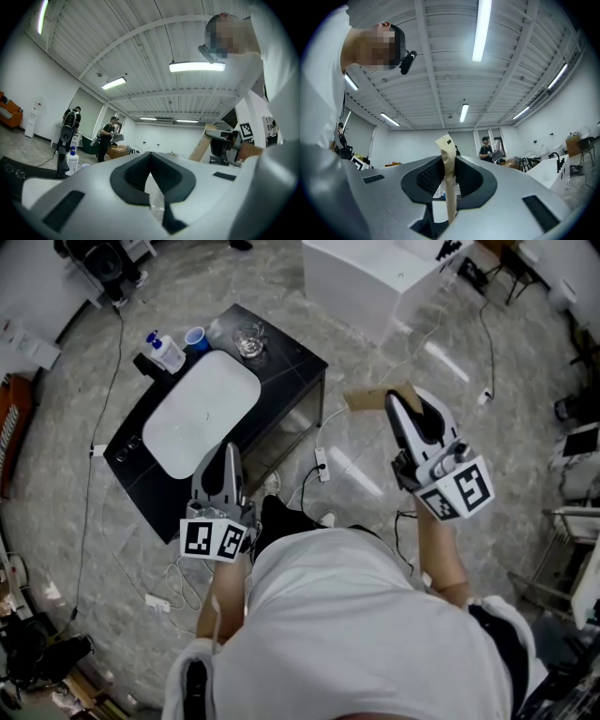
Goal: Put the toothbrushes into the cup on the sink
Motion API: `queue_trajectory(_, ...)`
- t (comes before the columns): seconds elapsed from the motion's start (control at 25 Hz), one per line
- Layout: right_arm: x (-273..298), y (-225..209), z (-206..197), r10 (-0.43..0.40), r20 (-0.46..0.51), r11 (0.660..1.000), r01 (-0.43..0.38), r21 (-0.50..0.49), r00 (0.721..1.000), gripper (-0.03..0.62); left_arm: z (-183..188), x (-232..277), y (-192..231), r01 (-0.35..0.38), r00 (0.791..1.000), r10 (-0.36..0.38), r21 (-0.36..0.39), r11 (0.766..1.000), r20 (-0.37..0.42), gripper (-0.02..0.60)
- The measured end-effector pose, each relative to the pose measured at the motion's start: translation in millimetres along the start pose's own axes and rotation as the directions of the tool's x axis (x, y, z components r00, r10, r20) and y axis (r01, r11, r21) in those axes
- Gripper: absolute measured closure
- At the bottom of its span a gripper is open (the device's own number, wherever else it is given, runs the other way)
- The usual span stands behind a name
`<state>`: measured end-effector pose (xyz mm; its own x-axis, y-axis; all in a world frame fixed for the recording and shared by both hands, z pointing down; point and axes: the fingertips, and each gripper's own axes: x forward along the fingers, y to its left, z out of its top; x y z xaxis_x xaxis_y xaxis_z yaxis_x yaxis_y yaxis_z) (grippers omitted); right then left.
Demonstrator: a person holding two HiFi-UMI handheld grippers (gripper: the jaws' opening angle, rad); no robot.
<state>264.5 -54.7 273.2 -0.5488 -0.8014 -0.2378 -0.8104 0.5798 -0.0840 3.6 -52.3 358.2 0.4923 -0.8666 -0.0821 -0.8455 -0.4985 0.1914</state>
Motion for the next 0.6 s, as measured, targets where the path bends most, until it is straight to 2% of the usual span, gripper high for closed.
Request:
queue_trajectory(0.28, 28, 0, -8, -0.011, -0.038, 1.0, 0.011, -0.004, 0.999, 0.507, 4, 21, 19, 0.028, 1.0, -0.028, -0.021, 0.999, -0.001, 0.578)
queue_trajectory(0.6, 86, 6, -34, 0.027, -0.091, 0.999, -0.025, 0.025, 0.996, 0.507, -3, 27, 68, -0.02, 0.999, 0.019, -0.048, 0.999, -0.037, 0.578)
